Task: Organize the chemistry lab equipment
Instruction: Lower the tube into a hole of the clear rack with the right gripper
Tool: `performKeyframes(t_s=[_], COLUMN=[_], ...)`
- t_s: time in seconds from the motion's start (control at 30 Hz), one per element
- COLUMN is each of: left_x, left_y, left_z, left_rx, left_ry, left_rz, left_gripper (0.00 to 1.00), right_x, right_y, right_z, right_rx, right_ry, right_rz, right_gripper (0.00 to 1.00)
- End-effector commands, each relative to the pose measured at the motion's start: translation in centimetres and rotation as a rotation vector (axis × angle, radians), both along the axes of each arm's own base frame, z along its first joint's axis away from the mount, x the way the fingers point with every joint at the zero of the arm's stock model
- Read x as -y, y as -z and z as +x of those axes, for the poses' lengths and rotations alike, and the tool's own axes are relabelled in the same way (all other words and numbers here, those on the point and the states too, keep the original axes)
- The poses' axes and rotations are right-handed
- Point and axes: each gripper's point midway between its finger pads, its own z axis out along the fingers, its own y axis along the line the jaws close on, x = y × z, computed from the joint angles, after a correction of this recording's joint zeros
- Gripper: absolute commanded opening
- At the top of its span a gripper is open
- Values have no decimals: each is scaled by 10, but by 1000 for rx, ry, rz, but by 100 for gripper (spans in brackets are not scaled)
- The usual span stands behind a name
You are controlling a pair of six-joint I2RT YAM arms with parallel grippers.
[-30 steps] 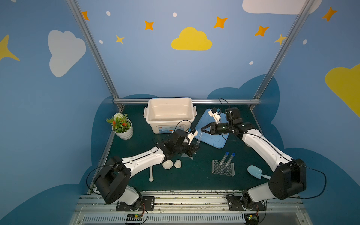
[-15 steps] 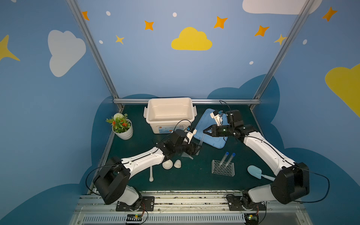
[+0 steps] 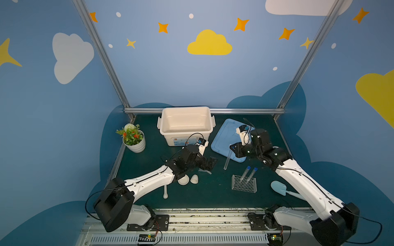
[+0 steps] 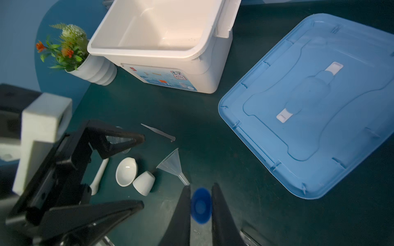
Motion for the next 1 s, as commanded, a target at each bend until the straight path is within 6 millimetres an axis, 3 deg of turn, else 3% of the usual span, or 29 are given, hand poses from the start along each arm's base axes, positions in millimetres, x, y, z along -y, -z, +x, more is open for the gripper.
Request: performKeyframes(t_s=[0.0,0.4,0.97], left_x=[-8,-9,-7], left_y=[-13,-8,-3], left_z=[6,8,8], left_rx=[34,14,-4], left_ry=[-46,-56,-52], left_rz=[-27,-30,-28], left_gripper=[100,100,100], right_x=[27,46,53], right_y=[4,14,35], right_z=[-5,-42,-55], right_rx=[81,205,227], right_ry=[124,240,281], right_rz=[-113,-180,-208], right_gripper=[1,1,2])
